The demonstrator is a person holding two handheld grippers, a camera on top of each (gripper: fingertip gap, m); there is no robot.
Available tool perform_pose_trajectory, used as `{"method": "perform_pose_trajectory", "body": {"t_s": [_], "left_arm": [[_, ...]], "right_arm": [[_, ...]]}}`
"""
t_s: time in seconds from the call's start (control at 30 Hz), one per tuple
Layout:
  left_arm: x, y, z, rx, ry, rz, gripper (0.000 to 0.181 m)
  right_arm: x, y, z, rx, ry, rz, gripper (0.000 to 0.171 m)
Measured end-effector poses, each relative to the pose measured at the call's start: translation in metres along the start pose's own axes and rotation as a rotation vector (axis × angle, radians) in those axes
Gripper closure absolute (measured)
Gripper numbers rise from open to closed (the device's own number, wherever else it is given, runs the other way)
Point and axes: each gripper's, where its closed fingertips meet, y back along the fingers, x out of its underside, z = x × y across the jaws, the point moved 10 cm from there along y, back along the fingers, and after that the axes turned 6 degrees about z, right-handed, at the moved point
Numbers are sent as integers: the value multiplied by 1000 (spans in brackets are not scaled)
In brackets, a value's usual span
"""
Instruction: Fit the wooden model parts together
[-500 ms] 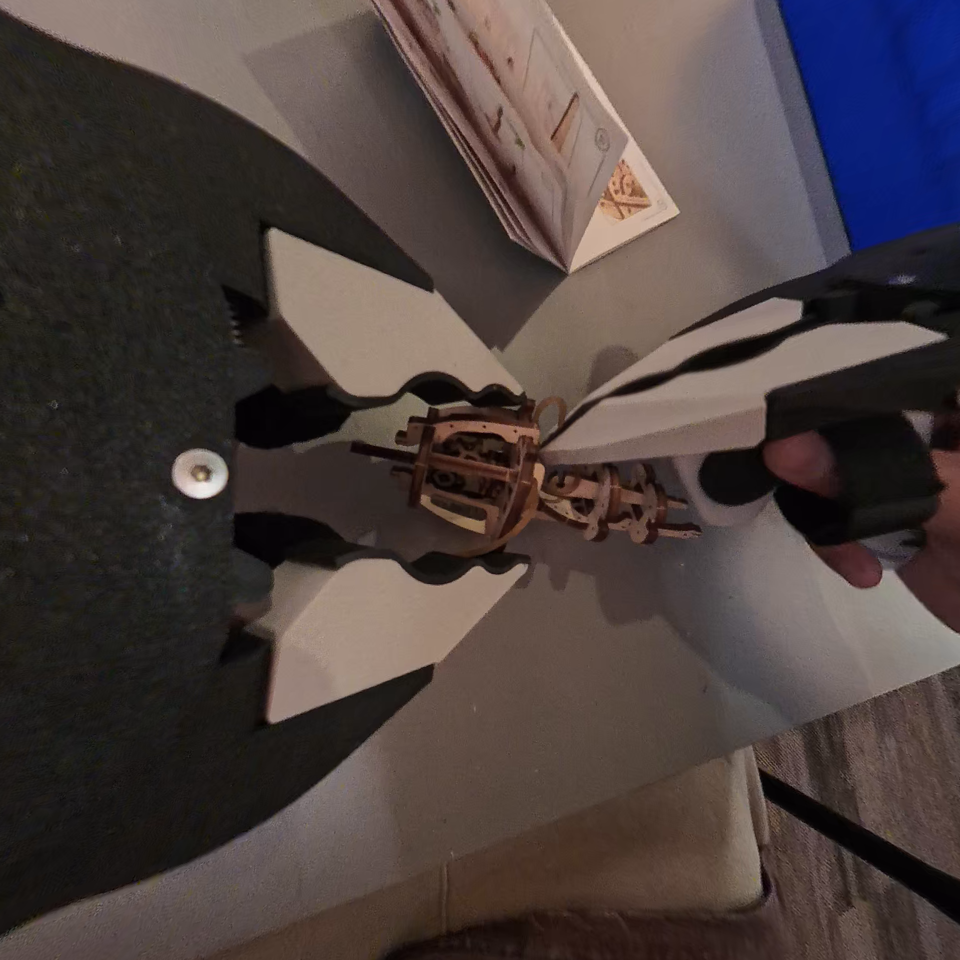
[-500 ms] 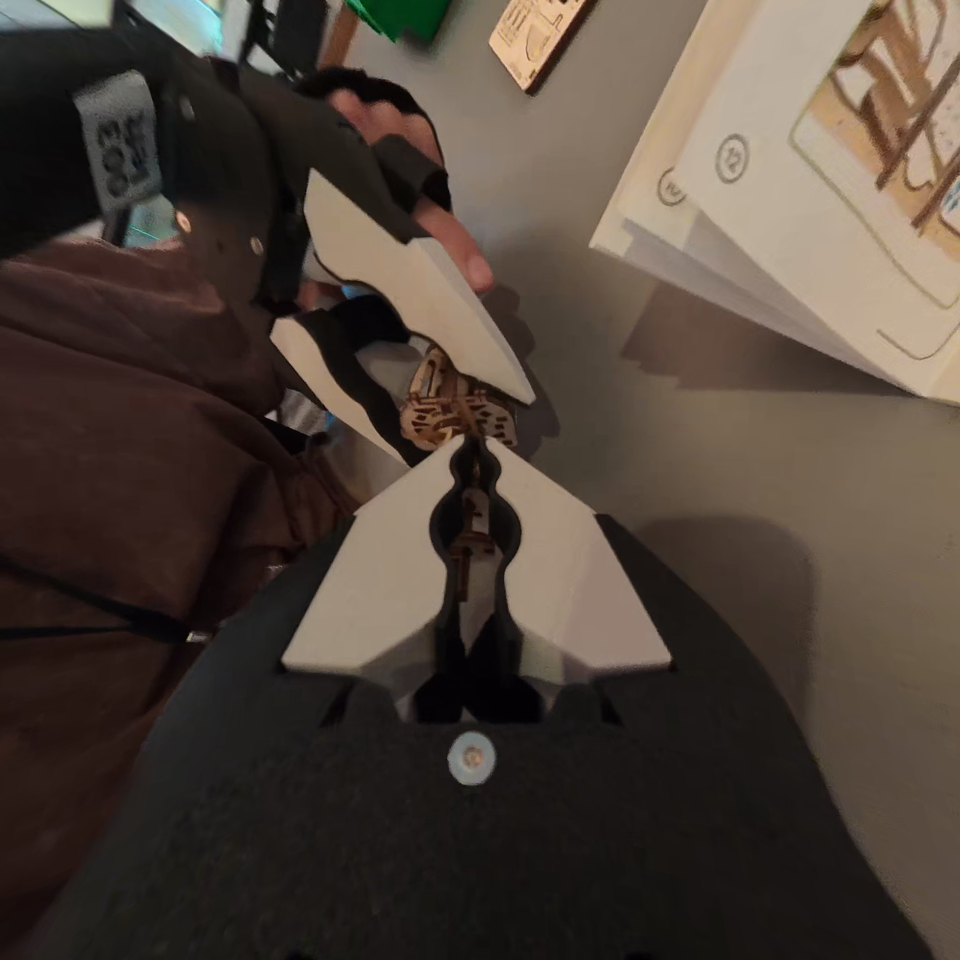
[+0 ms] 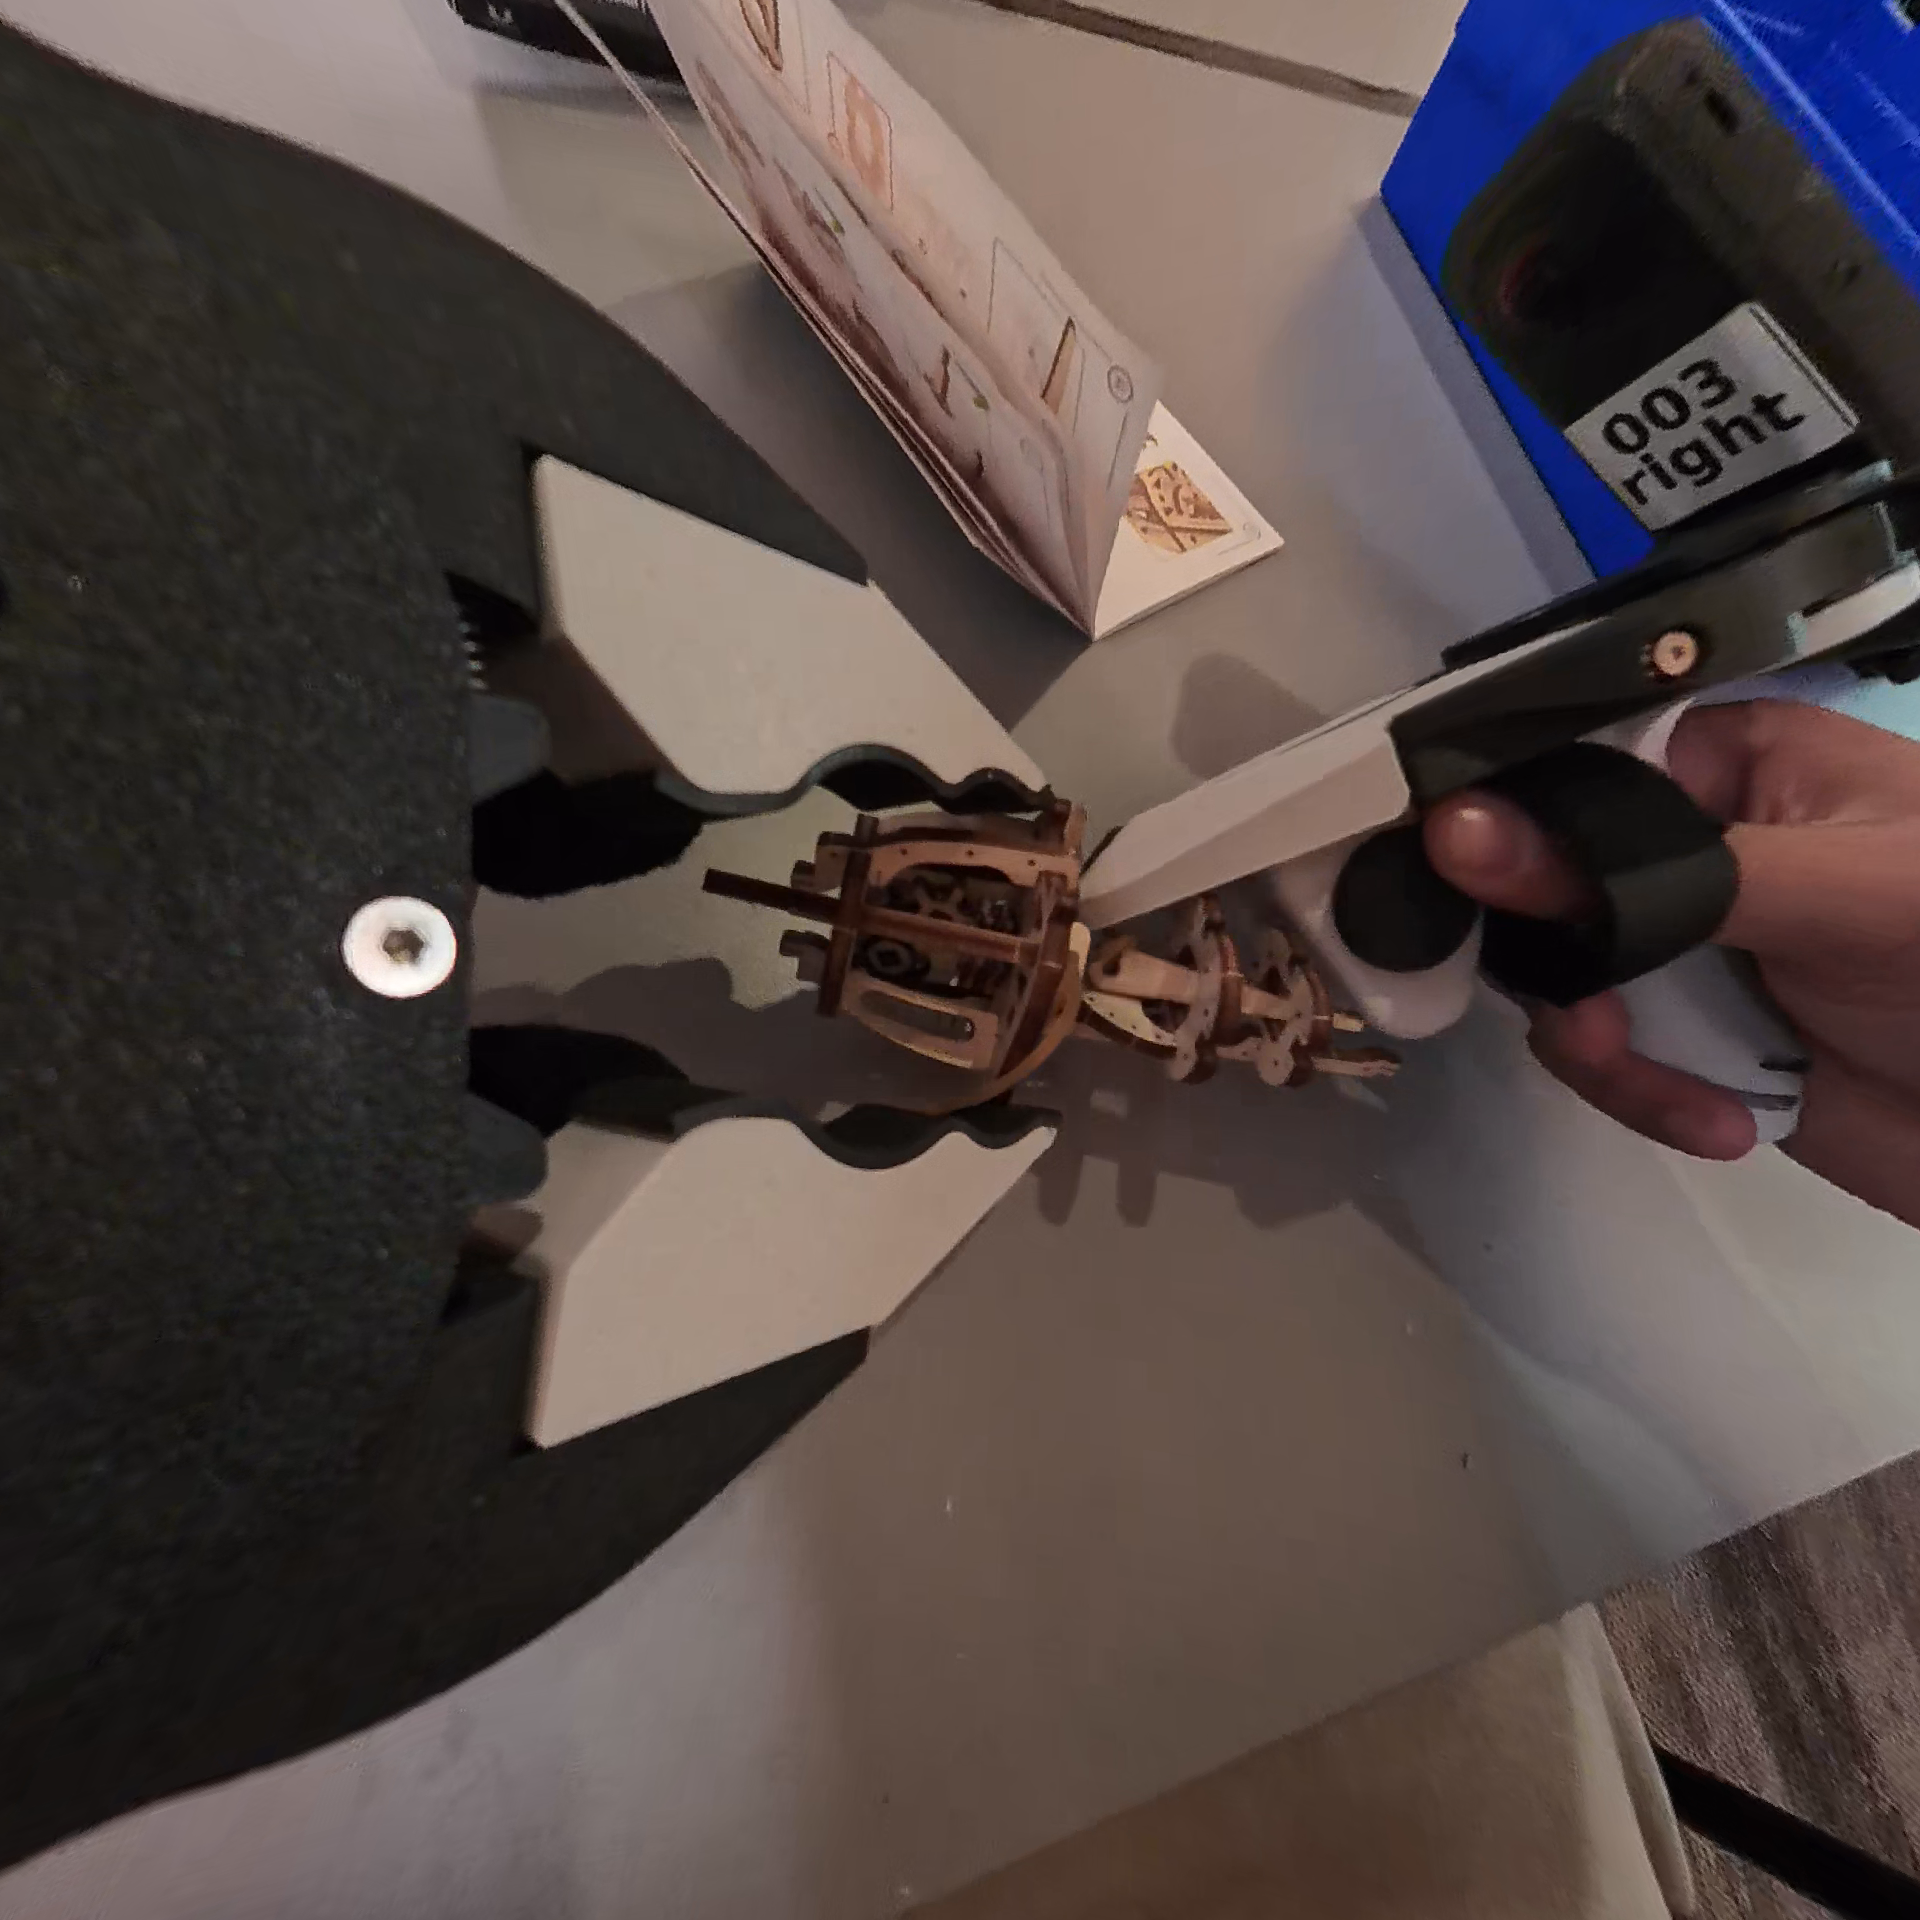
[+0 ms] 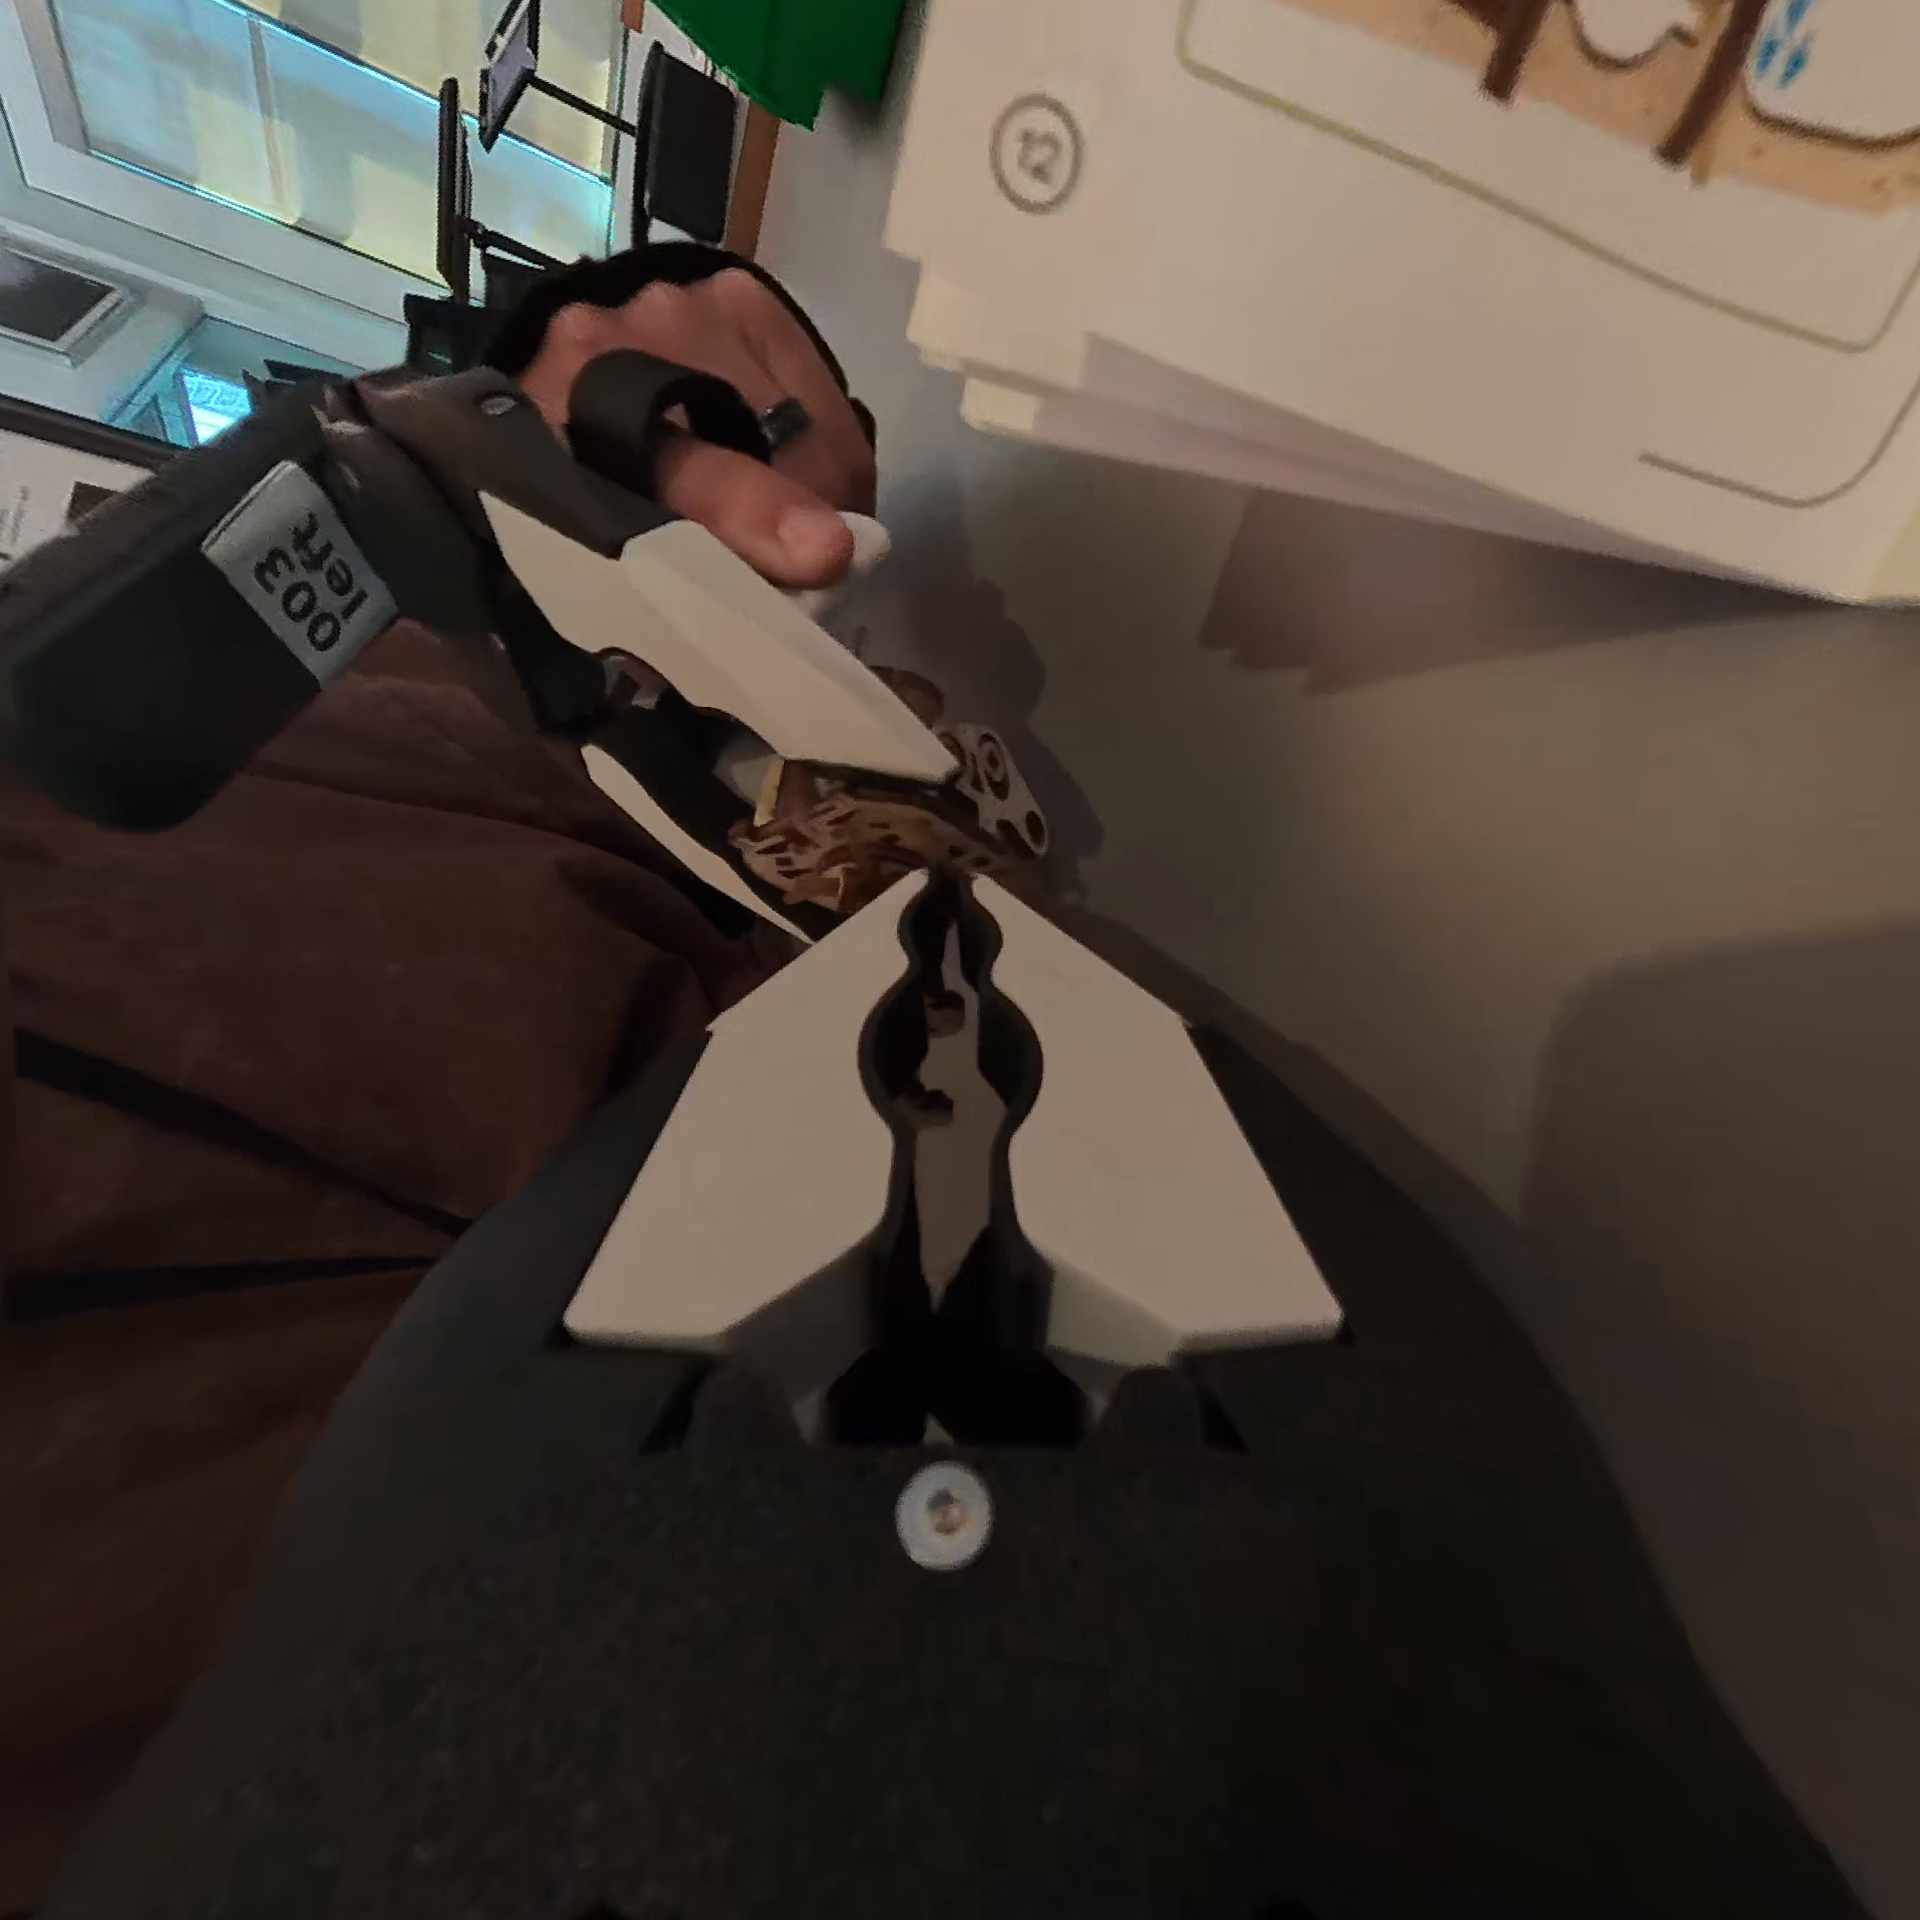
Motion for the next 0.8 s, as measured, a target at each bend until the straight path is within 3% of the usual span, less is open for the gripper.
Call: {"method": "perform_pose_trajectory", "body": {"t_s": [0.33,0.67,0.8], "left_arm": [[2,-2,-1,-34,-22,10,127],[3,-2,1,-33,-8,9,127],[2,-3,2,-17,6,6,127]], "right_arm": [[-3,1,3,55,73,18,168],[6,39,33,181,420,-142,153],[28,42,34,249,508,-100,153]]}}
